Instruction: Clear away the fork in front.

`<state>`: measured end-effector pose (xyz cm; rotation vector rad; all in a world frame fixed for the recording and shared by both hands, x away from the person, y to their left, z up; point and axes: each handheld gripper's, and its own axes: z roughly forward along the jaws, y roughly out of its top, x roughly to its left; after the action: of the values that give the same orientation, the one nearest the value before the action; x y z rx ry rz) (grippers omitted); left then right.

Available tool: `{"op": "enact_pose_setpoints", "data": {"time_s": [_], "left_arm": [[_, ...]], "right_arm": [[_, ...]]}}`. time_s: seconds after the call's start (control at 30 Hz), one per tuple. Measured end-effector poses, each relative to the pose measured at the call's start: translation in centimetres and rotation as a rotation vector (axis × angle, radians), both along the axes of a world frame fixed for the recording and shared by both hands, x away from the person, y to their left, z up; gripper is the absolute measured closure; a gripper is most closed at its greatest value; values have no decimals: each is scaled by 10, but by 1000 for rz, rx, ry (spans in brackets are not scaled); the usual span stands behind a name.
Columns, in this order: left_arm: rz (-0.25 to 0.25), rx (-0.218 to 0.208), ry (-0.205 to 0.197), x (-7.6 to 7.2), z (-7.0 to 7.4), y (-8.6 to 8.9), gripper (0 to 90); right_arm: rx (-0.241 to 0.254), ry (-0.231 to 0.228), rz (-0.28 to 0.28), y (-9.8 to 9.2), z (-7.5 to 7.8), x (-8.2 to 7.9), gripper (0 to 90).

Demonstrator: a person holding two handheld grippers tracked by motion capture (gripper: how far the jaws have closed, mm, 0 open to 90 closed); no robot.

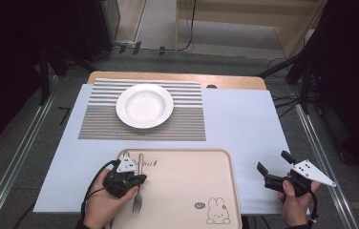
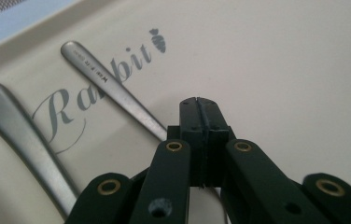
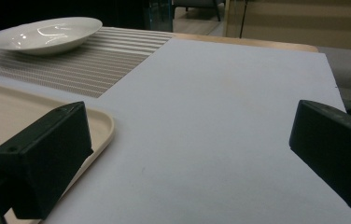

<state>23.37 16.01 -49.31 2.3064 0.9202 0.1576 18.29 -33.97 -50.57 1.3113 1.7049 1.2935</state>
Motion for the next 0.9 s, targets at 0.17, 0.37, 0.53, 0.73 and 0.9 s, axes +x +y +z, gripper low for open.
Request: {"op": "enact_pose_setpoints", "data": {"time_s": [0.17, 0.37, 0.53, 0.73, 0.9], "left_arm": [[16, 0, 15, 3, -3, 5, 900], [47, -53, 26, 9, -4, 12, 900], [77, -62, 1, 19, -5, 10, 900], [91, -63, -12, 22, -8, 14, 899], [101, -84, -40, 22, -4, 19, 850]], "right_arm": [[-2, 0, 0, 0, 0, 0, 0], [-1, 0, 1, 1, 0, 0, 0], [-6, 5, 3, 2, -1, 1, 0], [-14, 2, 4, 2, -1, 0, 0], [-14, 3, 6, 2, -1, 0, 0]]}}
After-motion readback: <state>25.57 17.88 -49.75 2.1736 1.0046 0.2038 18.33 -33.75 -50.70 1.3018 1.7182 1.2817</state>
